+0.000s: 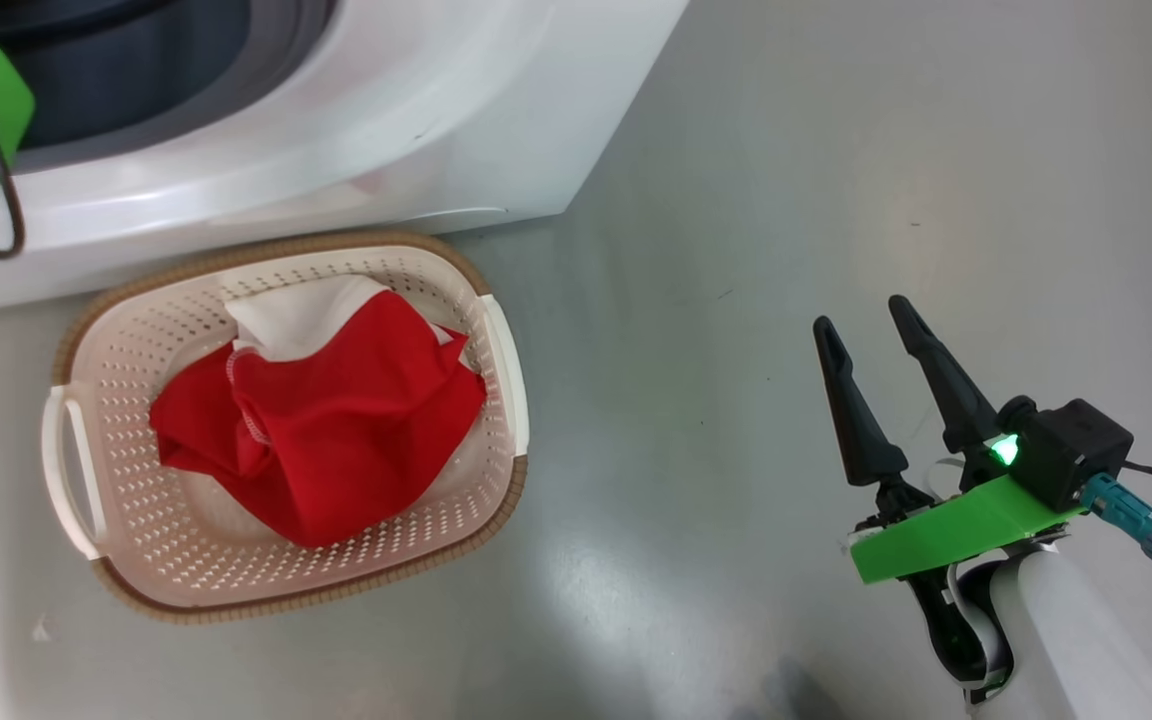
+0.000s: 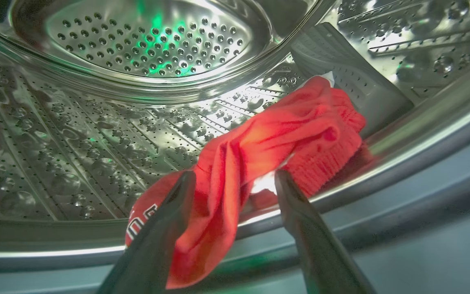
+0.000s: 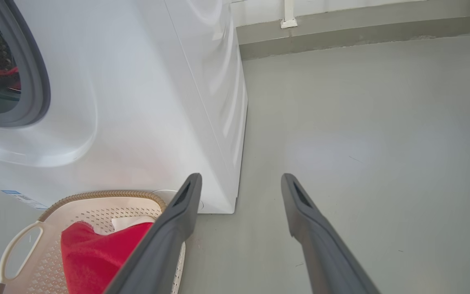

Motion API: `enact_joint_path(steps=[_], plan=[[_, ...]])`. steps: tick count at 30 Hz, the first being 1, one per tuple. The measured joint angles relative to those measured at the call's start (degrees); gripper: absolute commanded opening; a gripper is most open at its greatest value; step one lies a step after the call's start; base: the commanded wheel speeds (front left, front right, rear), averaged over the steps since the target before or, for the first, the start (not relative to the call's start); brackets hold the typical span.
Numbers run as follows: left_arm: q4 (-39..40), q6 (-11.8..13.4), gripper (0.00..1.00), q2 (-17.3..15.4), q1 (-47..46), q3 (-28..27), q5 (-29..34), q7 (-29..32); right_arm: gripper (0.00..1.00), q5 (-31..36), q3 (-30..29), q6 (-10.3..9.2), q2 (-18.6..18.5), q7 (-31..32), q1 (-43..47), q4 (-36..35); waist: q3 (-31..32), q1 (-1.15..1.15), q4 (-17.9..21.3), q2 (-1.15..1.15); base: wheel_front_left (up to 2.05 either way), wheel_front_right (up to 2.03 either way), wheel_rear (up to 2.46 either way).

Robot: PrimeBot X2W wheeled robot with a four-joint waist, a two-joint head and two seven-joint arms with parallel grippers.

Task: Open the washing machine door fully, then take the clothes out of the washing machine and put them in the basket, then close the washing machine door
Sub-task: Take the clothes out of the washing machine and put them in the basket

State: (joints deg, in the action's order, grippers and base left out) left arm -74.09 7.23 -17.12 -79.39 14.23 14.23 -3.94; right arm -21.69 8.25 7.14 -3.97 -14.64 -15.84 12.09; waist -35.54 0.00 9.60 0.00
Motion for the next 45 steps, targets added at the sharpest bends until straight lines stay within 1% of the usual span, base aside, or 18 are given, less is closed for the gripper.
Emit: enact_joint_path(steps=[1,5,9,10,11,12,13,14,15,21,25,29,32,37,38,42,45], plan=[[-0.23,0.43,1.00,-0.32,-0.46,0.14,0.00,0.64,1.00,-0.01,0.08,0.00,0.13,0.00,-0.31,0.04,-0.29,0.00,0.26,0.00,0.00,0.00,0.00],[-0.42,0.82,1.00,-0.49,-0.69,0.52,-0.02,1.57,1.00,-0.08,0.09,0.00,0.22,0.00,-1.04,0.01,-0.69,0.00,0.54,0.00,0.00,0.00,0.00],[-0.51,1.40,1.00,-0.69,-0.74,0.87,-0.11,3.88,1.00,-0.08,0.19,0.00,0.37,0.00,-1.06,0.02,-0.74,0.00,0.61,0.00,0.00,0.00,0.00],[-0.55,1.41,0.83,-0.76,-0.74,0.92,-0.11,3.94,1.00,-0.08,0.24,0.00,0.37,0.00,-1.07,0.02,-0.75,0.00,0.61,0.00,0.00,0.00,0.00],[-0.59,1.59,0.57,-0.83,-0.74,1.11,-0.11,4.30,1.00,-0.08,0.29,0.00,0.40,0.00,-1.08,0.02,-0.73,0.00,0.61,0.00,0.00,0.00,0.00],[-0.64,1.81,0.45,-0.90,-0.74,1.19,-0.12,4.46,1.00,-0.08,0.29,0.00,0.41,0.00,-1.09,0.00,-0.70,0.00,0.60,0.00,0.00,0.00,0.00],[-0.64,1.86,0.38,-0.99,-0.75,1.27,-0.12,4.54,1.00,-0.08,0.29,0.00,0.43,0.00,-1.09,-0.02,-0.70,0.00,0.58,0.00,0.00,0.00,0.00],[-0.64,1.88,0.02,-1.02,-0.75,1.38,-0.14,4.66,1.00,-0.08,0.29,0.00,0.44,0.00,-1.09,-0.03,-0.69,0.00,0.55,0.00,0.00,0.00,0.00],[-0.67,1.89,0.00,-1.02,-0.75,1.57,-0.19,4.82,1.00,-0.08,0.29,0.00,0.46,0.00,-1.09,-0.03,-0.66,0.00,0.52,0.00,0.00,0.00,0.00],[-0.73,2.00,0.00,-1.01,-0.74,2.08,-0.80,4.20,1.00,-0.08,0.29,0.00,0.49,0.00,-1.10,-0.04,-0.31,0.00,0.36,0.00,0.00,0.00,0.00],[-0.74,1.98,0.00,-0.71,-0.70,1.72,-2.24,1.43,1.00,-0.08,0.23,0.00,0.49,0.00,-1.10,-0.02,0.06,0.00,0.16,0.00,0.00,0.00,0.00],[-0.75,1.72,0.00,0.69,-0.41,1.05,-4.46,-1.41,1.00,-0.08,-0.08,0.00,0.46,0.00,-1.10,0.02,0.68,0.00,-0.30,0.00,0.00,0.00,0.00],[-0.75,1.21,0.00,1.79,-0.30,0.02,-6.16,-3.78,1.00,-0.08,-0.22,0.00,0.37,0.00,-1.09,0.03,1.22,0.00,-0.81,0.00,0.00,0.00,0.00],[-0.55,-0.71,0.00,4.23,1.41,-2.26,-9.77,-8.22,1.00,-0.07,-0.52,0.00,0.01,0.00,-0.91,0.08,2.54,0.00,-1.77,0.00,0.00,0.00,0.00],[-0.38,-0.71,0.00,4.70,1.98,-2.76,-10.91,-8.87,1.00,-0.07,-0.58,0.00,-0.07,0.00,-0.80,0.08,2.84,0.00,-1.96,0.00,0.00,0.00,0.00],[1.38,-2.23,0.00,5.87,4.60,-4.21,-13.54,-10.18,1.00,-0.05,-0.79,0.00,-0.67,0.00,-0.11,0.11,4.26,0.00,-2.71,0.00,0.00,0.00,0.00],[4.34,-3.35,0.00,6.59,7.15,-5.91,-16.08,-10.35,1.00,0.02,-1.10,0.00,-1.33,0.00,0.84,0.15,5.35,0.00,-3.32,0.00,0.00,0.00,0.00]])
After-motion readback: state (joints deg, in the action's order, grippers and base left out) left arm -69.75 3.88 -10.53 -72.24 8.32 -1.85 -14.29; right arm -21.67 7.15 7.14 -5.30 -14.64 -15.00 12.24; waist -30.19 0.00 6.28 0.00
